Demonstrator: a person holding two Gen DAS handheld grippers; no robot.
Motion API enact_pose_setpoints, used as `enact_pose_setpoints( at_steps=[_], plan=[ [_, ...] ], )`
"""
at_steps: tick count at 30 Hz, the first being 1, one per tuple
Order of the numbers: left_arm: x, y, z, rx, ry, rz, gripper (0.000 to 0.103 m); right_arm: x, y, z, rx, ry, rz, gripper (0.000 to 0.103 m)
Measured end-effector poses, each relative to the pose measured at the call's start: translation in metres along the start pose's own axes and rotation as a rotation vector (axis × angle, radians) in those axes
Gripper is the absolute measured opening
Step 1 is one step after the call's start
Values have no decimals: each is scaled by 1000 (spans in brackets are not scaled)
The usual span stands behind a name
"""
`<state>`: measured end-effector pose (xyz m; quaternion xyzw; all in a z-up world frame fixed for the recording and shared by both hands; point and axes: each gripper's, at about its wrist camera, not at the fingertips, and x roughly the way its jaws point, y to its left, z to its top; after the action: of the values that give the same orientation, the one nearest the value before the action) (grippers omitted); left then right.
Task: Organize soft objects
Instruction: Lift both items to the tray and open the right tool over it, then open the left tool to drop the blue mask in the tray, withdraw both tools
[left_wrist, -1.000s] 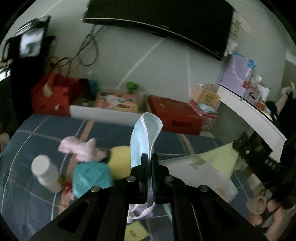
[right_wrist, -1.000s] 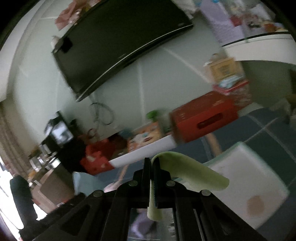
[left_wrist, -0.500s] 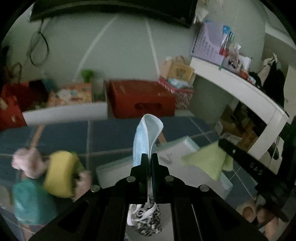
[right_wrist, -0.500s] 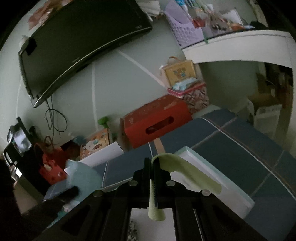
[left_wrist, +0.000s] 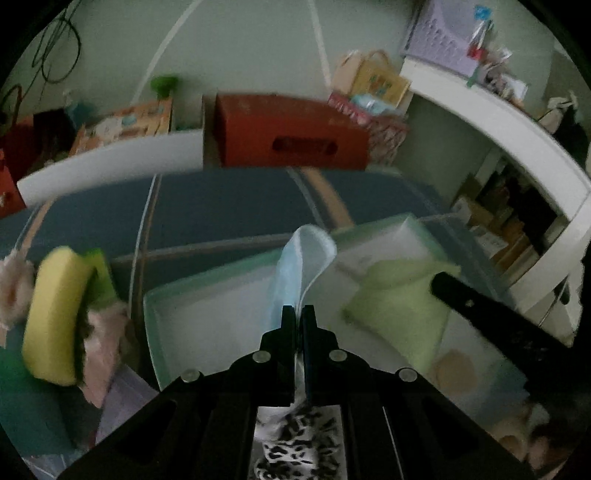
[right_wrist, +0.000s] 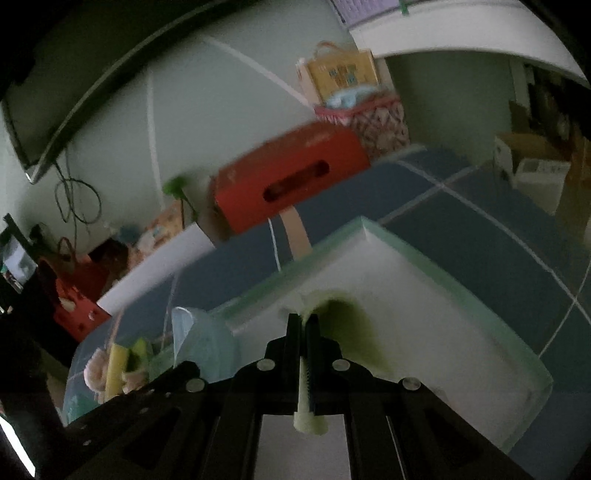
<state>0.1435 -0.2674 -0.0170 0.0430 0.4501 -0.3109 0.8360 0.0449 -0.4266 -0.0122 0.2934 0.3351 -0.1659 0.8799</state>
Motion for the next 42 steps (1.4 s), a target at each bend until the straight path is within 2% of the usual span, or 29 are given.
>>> enact_pose_setpoints(
  at_steps=[6,12,14,15,16,17,19,22,24,25,28,30,34,35,39,42],
  plan=[
    [10,6,-7,-18,61,28,3,5,-2,-4,11,82,-33,7],
    [-5,5,-2,-26,77,32,6,-6,-5,0,35,90,-31,7],
    [-11,4,2,-24,86,42,18,-14,-5,2,39,87,-34,7],
    [-15,3,4,-26,94,51,35,-16,-5,4,40,86,-39,8],
    [-20,3,6,-30,104,65,49,-20,-4,5,41,88,-47,12],
    [-23,2,7,-33,108,73,51,-23,-4,6,40,90,-57,22],
    [-33,2,9,-31,120,94,51,-30,-4,7,39,96,-73,36],
    [-43,2,12,-31,127,121,55,-39,-3,8,25,100,-96,38],
    [-52,4,12,-37,123,132,62,-43,-3,8,14,100,-116,48],
    [-54,6,12,-43,121,134,67,-45,-3,8,10,101,-127,59],
    [-61,17,11,-75,120,156,77,-46,-1,7,-17,111,-157,68],
    [-63,25,10,-87,119,183,80,-45,1,6,-36,123,-181,78],
    [-66,41,4,-126,113,238,93,-40,1,2,-62,146,-229,100],
    [-68,46,1,-141,111,244,93,-40,0,2,-67,146,-239,103],
    [-75,63,-10,-198,120,246,93,-44,5,1,-95,118,-271,103],
    [-81,69,-19,-216,121,256,93,-46,10,-3,-102,114,-243,103]
  ],
)
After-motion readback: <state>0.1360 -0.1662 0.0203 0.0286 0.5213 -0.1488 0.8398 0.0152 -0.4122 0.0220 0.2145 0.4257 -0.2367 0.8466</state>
